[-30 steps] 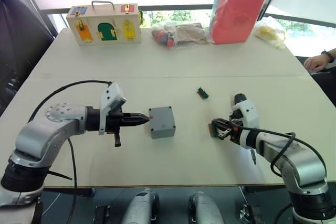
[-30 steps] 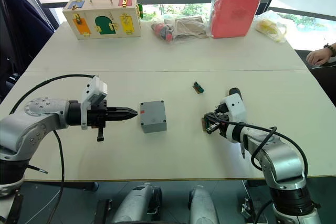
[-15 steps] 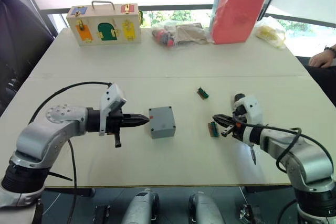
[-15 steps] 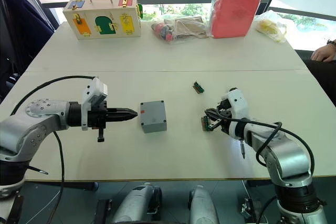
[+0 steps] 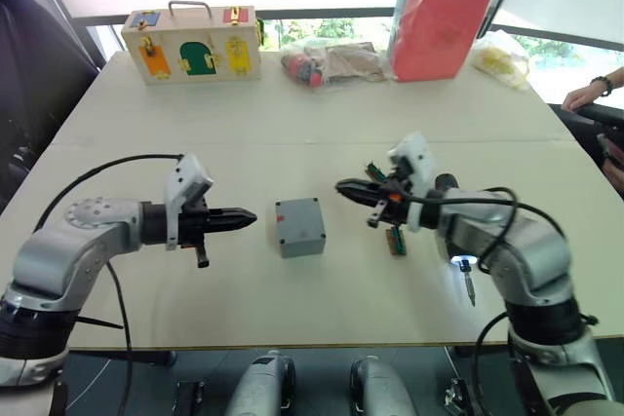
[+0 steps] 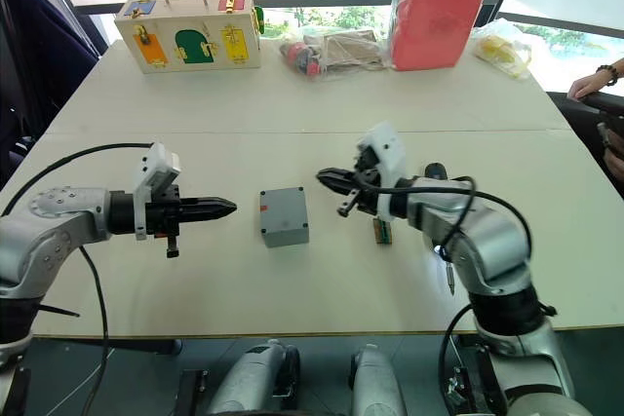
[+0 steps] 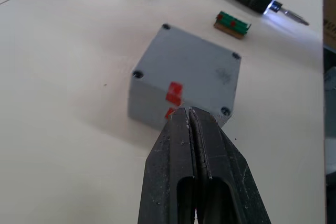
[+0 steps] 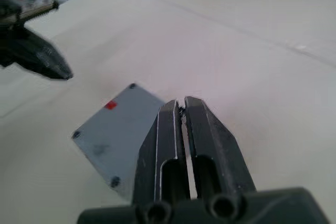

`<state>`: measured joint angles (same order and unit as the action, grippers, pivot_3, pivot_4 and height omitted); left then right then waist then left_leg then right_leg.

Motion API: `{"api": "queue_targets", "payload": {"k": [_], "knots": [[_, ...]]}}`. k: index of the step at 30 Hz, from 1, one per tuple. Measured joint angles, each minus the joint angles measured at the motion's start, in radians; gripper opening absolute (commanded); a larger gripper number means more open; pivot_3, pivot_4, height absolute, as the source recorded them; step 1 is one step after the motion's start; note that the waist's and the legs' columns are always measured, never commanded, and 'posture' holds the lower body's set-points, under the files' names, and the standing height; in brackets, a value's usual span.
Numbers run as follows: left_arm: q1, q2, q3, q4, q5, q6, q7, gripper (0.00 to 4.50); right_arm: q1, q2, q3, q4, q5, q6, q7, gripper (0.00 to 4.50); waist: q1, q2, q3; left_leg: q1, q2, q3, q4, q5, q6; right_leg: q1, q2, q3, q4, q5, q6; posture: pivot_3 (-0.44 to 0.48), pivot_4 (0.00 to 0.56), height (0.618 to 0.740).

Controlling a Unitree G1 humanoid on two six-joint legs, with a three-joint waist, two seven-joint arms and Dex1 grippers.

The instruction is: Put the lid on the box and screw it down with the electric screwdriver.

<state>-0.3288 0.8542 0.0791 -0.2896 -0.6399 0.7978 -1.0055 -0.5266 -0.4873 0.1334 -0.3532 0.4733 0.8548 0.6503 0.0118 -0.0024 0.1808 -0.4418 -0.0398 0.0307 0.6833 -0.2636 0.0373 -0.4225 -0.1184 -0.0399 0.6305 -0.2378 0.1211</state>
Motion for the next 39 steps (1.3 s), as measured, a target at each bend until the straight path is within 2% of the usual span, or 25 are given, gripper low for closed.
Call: {"api": "queue_targets", "payload": {"k": [5, 21, 39], "knots": [[0.042, -0.002, 0.019, -0.031, -0.004, 0.001, 0.027, 0.0, -0.026, 0.023, 0.071, 0.084, -0.048, -0.073, 0.028, 0.08, -0.001, 0.0, 0.0, 0.0, 0.0, 0.0, 0.0, 0.0, 0.0, 0.0, 0.0, 0.0, 0.0, 0.0, 0.0, 0.0, 0.15, 0.74], [0.081, -0.008, 0.026, -0.079, -0.026, 0.015, 0.074, 0.0, -0.061, 0.076, 0.094, 0.204, -0.121, -0.165, 0.044, 0.08, -0.003, 0.0, 0.0, 0.0, 0.0, 0.0, 0.0, 0.0, -0.001, -0.001, 0.0, 0.0, 0.0, 0.0, 0.0, 0.0, 0.15, 0.74], [0.081, -0.01, 0.025, -0.079, -0.026, 0.02, 0.084, 0.0, -0.06, 0.067, 0.083, 0.201, -0.126, -0.15, 0.057, 0.08, -0.002, 0.0, 0.0, 0.0, 0.0, 0.0, 0.0, 0.0, -0.001, -0.001, 0.0, 0.0, 0.0, 0.0, 0.0, 0.0, 0.15, 0.74]]}}
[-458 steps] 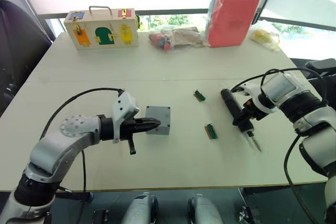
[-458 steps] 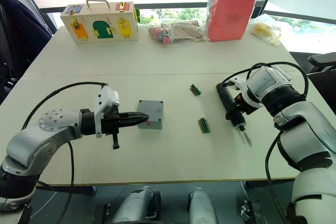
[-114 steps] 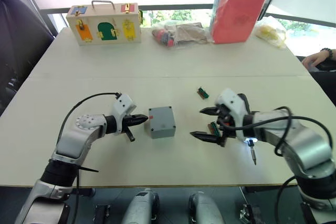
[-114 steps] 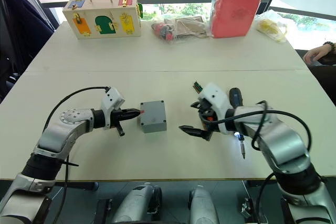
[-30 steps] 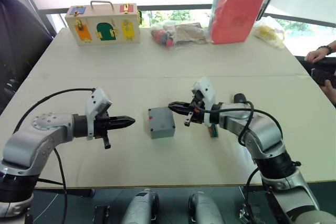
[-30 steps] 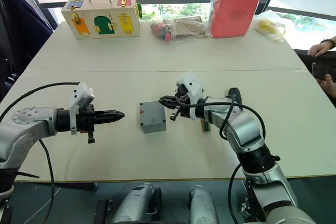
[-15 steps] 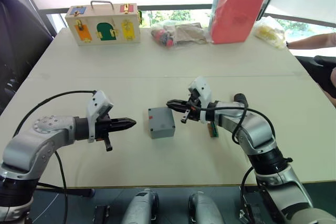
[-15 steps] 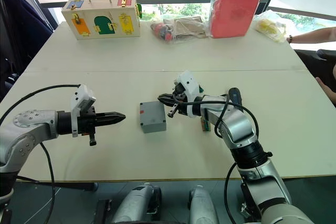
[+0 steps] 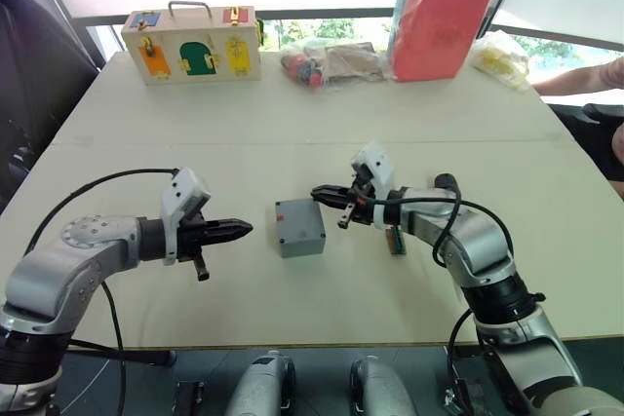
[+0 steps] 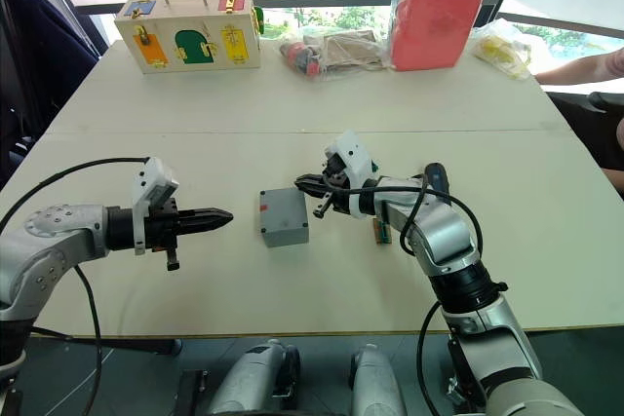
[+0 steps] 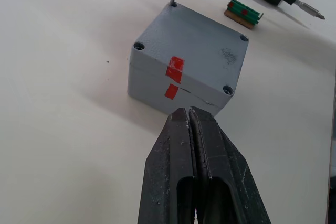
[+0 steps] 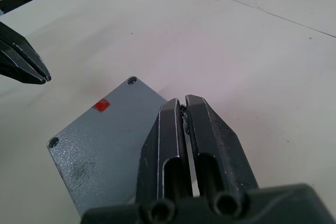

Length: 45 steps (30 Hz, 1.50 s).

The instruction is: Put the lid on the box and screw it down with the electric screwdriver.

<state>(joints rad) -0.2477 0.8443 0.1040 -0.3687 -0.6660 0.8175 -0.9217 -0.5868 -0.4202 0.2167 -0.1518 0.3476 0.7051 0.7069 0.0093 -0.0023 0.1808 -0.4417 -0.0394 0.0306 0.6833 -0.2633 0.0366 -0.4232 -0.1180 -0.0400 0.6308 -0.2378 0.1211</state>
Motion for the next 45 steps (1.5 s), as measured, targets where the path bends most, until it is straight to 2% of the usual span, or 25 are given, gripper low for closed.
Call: {"api": "queue_targets", "payload": {"k": [17, 20, 25, 26, 29, 34, 35, 36, 38, 41, 45], "knots": [[-0.002, -0.003, -0.002, 0.0, 0.001, 0.0, 0.001, 0.0, 0.004, 0.002, -0.005, 0.004, -0.003, 0.007, 0.0, 0.08, 0.0, 0.0, 0.0, 0.0, 0.0, 0.0, 0.0, 0.0, 0.0, 0.0, 0.0, 0.0, 0.0, 0.0, 0.0, 0.0, 0.15, 0.74], [-0.003, -0.003, -0.002, 0.0, 0.001, 0.0, 0.0, 0.0, 0.005, 0.004, -0.005, 0.02, -0.01, 0.007, -0.001, 0.9, 0.0, 0.0, 0.0, 0.0, 0.0, 0.0, 0.0, 0.0, 0.0, 0.0, 0.0, 0.0, 0.0, 0.0, 0.0, 0.0, 0.15, 0.74], [-0.003, -0.003, -0.002, 0.0, 0.001, 0.0, 0.001, 0.0, 0.005, 0.002, -0.005, 0.024, -0.011, 0.012, -0.002, 2.92, 0.0, 0.0, 0.0, 0.0, 0.0, 0.0, 0.0, 0.0, 0.0, 0.0, 0.0, 0.0, 0.0, 0.0, 0.0, 0.0, 0.15, 0.74], [-0.003, -0.004, -0.002, 0.0, 0.001, 0.0, 0.001, 0.0, 0.005, 0.0, -0.01, 0.024, -0.01, 0.021, -0.002, 3.16, 0.0, 0.0, 0.0, 0.0, 0.0, 0.0, 0.0, 0.0, 0.0, 0.0, 0.0, 0.0, 0.0, 0.0, 0.0, 0.0, 0.15, 0.74], [-0.004, -0.006, -0.005, 0.0, 0.002, -0.002, 0.0, 0.0, -0.001, -0.016, -0.061, 0.005, 0.031, 0.097, -0.005, 3.16, 0.002, 0.0, 0.0, 0.0, 0.0, 0.0, 0.0, 0.0, 0.0, 0.0, 0.0, 0.0, 0.0, 0.0, 0.0, 0.0, 0.15, 0.74], [-0.038, -0.011, -0.013, 0.001, 0.001, -0.008, -0.014, 0.0, -0.094, -0.157, -0.253, -0.062, 0.145, 0.389, -0.044, 3.16, 0.004, 0.0, 0.0, 0.0, 0.0, 0.0, 0.0, 0.0, 0.0, 0.0, -0.001, 0.0, -0.001, 0.0, 0.0, 0.0, 0.15, 0.74], [-0.055, -0.011, -0.016, 0.001, 0.001, -0.015, -0.026, 0.0, -0.133, -0.205, -0.291, -0.059, 0.16, 0.466, -0.053, 3.75, 0.004, 0.0, 0.0, 0.0, 0.0, 0.0, 0.0, 0.0, 0.0, 0.0, -0.001, 0.0, -0.001, 0.0, 0.0, 0.0, 0.15, 0.74], [-0.08, -0.011, -0.026, 0.001, 0.0, -0.02, -0.044, 0.0, -0.178, -0.265, -0.314, -0.047, 0.177, 0.564, -0.055, 3.88, 0.004, 0.0, 0.0, 0.0, 0.0, 0.0, 0.0, 0.0, 0.0, 0.0, -0.001, 0.0, -0.001, 0.0, 0.0, 0.0, 0.15, 0.74], [-0.114, -0.01, -0.05, -0.003, 0.0, -0.026, -0.073, 0.0, -0.243, -0.348, -0.342, -0.025, 0.192, 0.693, -0.054, 4.45, 0.002, 0.0, 0.0, 0.0, 0.0, 0.0, -0.001, 0.0, 0.0, 0.0, -0.001, 0.0, -0.001, 0.0, 0.0, 0.0, 0.15, 0.74], [-0.169, -0.008, -0.105, -0.012, 0.005, -0.062, -0.144, 0.0, -0.325, -0.517, -0.285, 0.067, 0.237, 0.858, -0.043, 4.45, 0.001, 0.001, 0.0, -0.001, 0.0, 0.002, -0.001, -0.001, 0.002, -0.001, -0.001, 0.0, -0.002, 0.0, 0.0, 0.0, 0.15, 0.74], [-0.224, -0.005, -0.187, -0.025, 0.028, -0.126, -0.244, 0.0, -0.377, -0.713, -0.081, 0.234, 0.399, 0.903, -0.029, 4.45, -0.004, 0.001, 0.0, 0.0, 0.0, 0.004, -0.001, -0.004, 0.007, -0.001, -0.002, 0.002, -0.003, 0.0, 0.0, 0.0, 0.15, 0.74]]}}
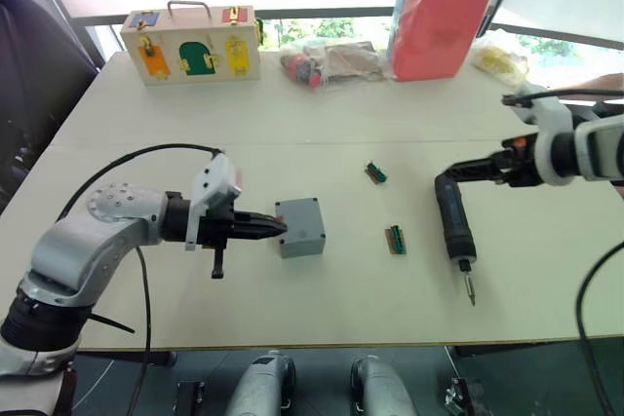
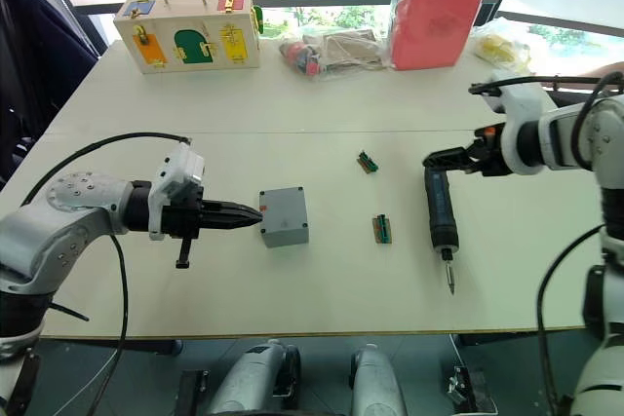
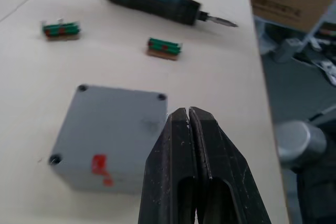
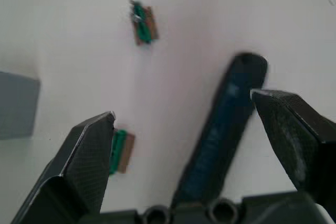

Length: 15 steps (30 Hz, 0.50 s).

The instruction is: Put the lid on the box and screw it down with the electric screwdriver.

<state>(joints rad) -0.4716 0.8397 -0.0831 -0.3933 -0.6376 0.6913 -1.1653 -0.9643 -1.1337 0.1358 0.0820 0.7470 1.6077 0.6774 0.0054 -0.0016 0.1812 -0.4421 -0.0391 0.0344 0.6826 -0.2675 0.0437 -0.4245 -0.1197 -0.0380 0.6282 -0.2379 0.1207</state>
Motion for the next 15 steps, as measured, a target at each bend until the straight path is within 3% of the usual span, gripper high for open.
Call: {"api": "queue_targets", "payload": {"k": [8, 15], "knots": [[-0.054, -0.032, -0.096, -0.003, 0.059, -0.083, -0.066, 0.0, -0.043, -0.066, 0.294, 0.091, 0.269, 0.0, -0.034, 4.45, -0.012, 0.0, 0.0, -0.001, 0.0, 0.001, 0.0, -0.001, 0.001, -0.001, 0.0, 0.001, 0.0, 0.0, 0.0, 0.0, 0.15, 0.74], [-0.001, -0.032, -0.094, -0.072, 0.061, -0.082, -0.036, 0.0, -0.074, -0.041, 0.411, 0.141, 0.303, 0.001, -0.118, 4.45, -0.015, 0.0, 0.0, -0.001, 0.0, 0.001, 0.001, -0.001, 0.001, -0.001, 0.0, 0.002, 0.0, 0.0, 0.0, 0.0, 0.15, 0.74]]}}
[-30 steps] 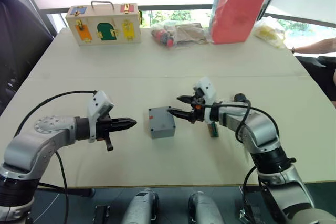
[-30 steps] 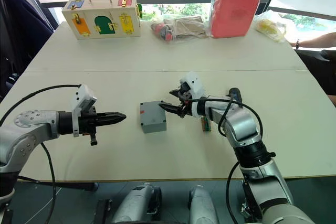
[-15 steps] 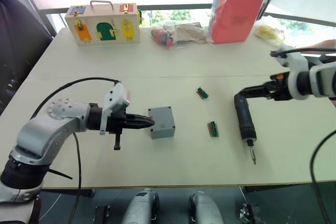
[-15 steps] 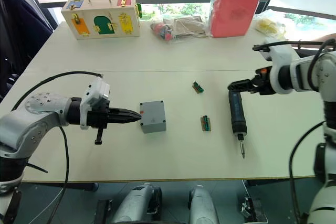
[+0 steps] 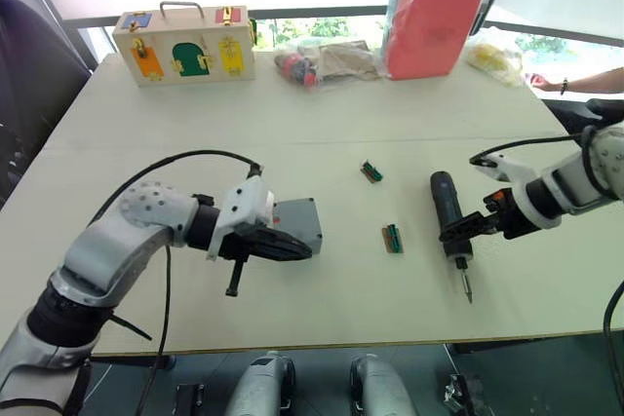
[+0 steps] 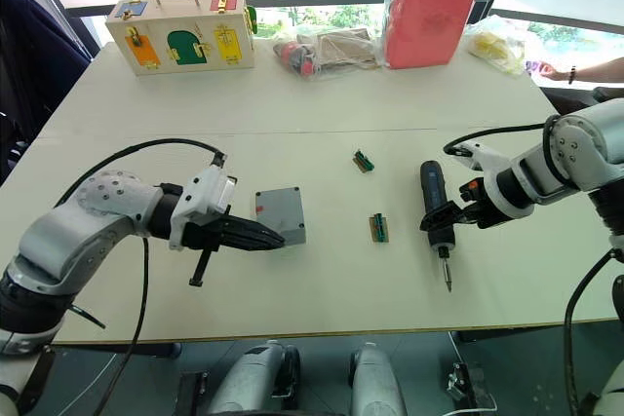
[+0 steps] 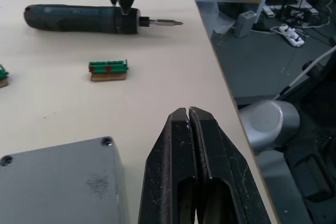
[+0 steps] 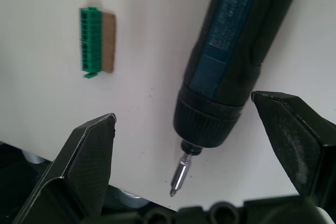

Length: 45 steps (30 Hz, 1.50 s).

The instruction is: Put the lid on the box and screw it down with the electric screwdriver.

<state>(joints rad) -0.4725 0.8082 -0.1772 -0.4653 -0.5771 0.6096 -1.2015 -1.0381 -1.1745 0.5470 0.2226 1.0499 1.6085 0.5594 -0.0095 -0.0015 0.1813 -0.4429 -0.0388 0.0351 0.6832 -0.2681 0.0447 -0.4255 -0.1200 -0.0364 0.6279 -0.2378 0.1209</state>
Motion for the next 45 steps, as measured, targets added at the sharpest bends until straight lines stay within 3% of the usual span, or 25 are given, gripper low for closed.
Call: {"api": "queue_targets", "payload": {"k": [6, 9, 15, 22, 25, 28, 30, 33, 35, 39, 45], "knots": [[0.051, 0.016, 0.024, -0.063, -0.021, 0.042, 0.048, 0.0, 0.002, 0.066, 0.035, 0.018, -0.054, 0.0, -0.034, 4.45, 0.002, 0.0, 0.0, 0.0, 0.0, 0.0, 0.0, 0.0, 0.0, -0.001, 0.0, 0.0, 0.0, 0.0, 0.0, 0.0, 0.15, 0.74], [0.07, 0.017, 0.046, -0.104, -0.045, 0.067, 0.077, 0.0, 0.013, 0.127, 0.03, 0.044, -0.143, 0.001, -0.042, 3.85, 0.003, -0.001, -0.001, 0.0, 0.0, 0.0, 0.0, 0.0, -0.001, 0.0, 0.0, 0.0, 0.0, 0.0, 0.0, 0.0, 0.15, 0.74], [0.087, 0.032, 0.069, -0.129, -0.07, 0.103, 0.105, 0.0, 0.044, 0.143, 0.014, 0.017, -0.263, 0.0, -0.022, 1.83, 0.003, -0.004, -0.003, 0.001, 0.0, 0.0, 0.001, 0.001, -0.001, 0.001, 0.001, 0.0, 0.0, 0.0, 0.0, 0.0, 0.15, 0.74], [0.126, 0.048, 0.118, -0.099, -0.082, 0.108, 0.136, 0.0, 0.087, 0.212, -0.12, 0.067, -0.348, -0.002, -0.024, 1.78, -0.002, -0.013, -0.009, 0.002, 0.0, 0.0, 0.001, 0.0, -0.001, 0.003, 0.001, 0.0, 0.0, 0.0, 0.0, 0.0, 0.15, 0.74], [0.147, 0.052, 0.172, -0.042, -0.087, 0.109, 0.151, 0.0, 0.087, 0.253, -0.241, 0.119, -0.416, -0.06, -0.077, 1.78, -0.001, -0.009, -0.007, 0.001, -0.001, 0.001, 0.001, 0.001, -0.002, 0.0, 0.001, 0.001, 0.001, 0.0, 0.0, 0.0, 0.15, 0.74], [0.153, 0.048, 0.23, 0.014, -0.106, 0.128, 0.176, 0.0, 0.072, 0.313, -0.461, 0.114, -0.438, -0.19, -0.143, 1.78, 0.001, -0.005, -0.005, -0.001, 0.0, 0.001, -0.001, 0.003, -0.005, -0.002, 0.001, 0.001, 0.002, 0.0, 0.001, 0.0, 0.15, 0.74], [0.145, 0.026, 0.248, 0.036, -0.123, 0.143, 0.199, 0.0, 0.073, 0.397, -0.666, 0.02, -0.423, -0.34, -0.181, 1.78, 0.0, -0.004, -0.004, -0.001, 0.0, 0.001, -0.002, 0.003, -0.005, -0.003, 0.002, 0.001, 0.002, 0.0, 0.001, 0.0, 0.15, 0.74], [0.14, -0.007, 0.25, 0.073, -0.126, 0.151, 0.232, 0.0, 0.102, 0.507, -0.841, -0.194, -0.367, -0.53, -0.192, 1.78, -0.001, -0.004, -0.004, -0.001, 0.001, 0.001, -0.003, 0.003, -0.005, -0.002, 0.002, 0.001, 0.002, 0.0, 0.001, 0.0, 0.15, 0.74], [0.113, -0.049, 0.247, 0.109, -0.133, 0.169, 0.259, 0.0, 0.156, 0.682, -0.937, -0.392, -0.291, -0.641, -0.239, 1.78, 0.001, -0.006, -0.005, 0.0, 0.001, -0.001, 0.0, 0.003, -0.006, 0.0, 0.002, 0.0, 0.003, 0.0, 0.001, 0.0, 0.15, 0.74], [0.07, -0.08, 0.199, 0.13, -0.127, 0.178, 0.267, 0.0, 0.286, 0.82, -0.815, -0.629, -0.216, -0.716, -0.2, 1.78, 0.003, -0.005, -0.005, 0.001, 0.0, -0.001, 0.0, 0.004, -0.006, 0.001, 0.002, 0.0, 0.004, 0.0, 0.001, 0.0, 0.15, 0.74], [0.019, -0.144, 0.111, 0.219, -0.042, 0.143, 0.283, 0.0, 0.427, 0.889, -0.63, -0.631, -0.318, -0.87, -0.127, 1.78, 0.012, -0.005, -0.005, 0.001, -0.001, 0.0, 0.0, 0.004, -0.006, 0.001, 0.002, 0.0, 0.004, 0.0, 0.001, 0.0, 0.15, 0.74]]}}
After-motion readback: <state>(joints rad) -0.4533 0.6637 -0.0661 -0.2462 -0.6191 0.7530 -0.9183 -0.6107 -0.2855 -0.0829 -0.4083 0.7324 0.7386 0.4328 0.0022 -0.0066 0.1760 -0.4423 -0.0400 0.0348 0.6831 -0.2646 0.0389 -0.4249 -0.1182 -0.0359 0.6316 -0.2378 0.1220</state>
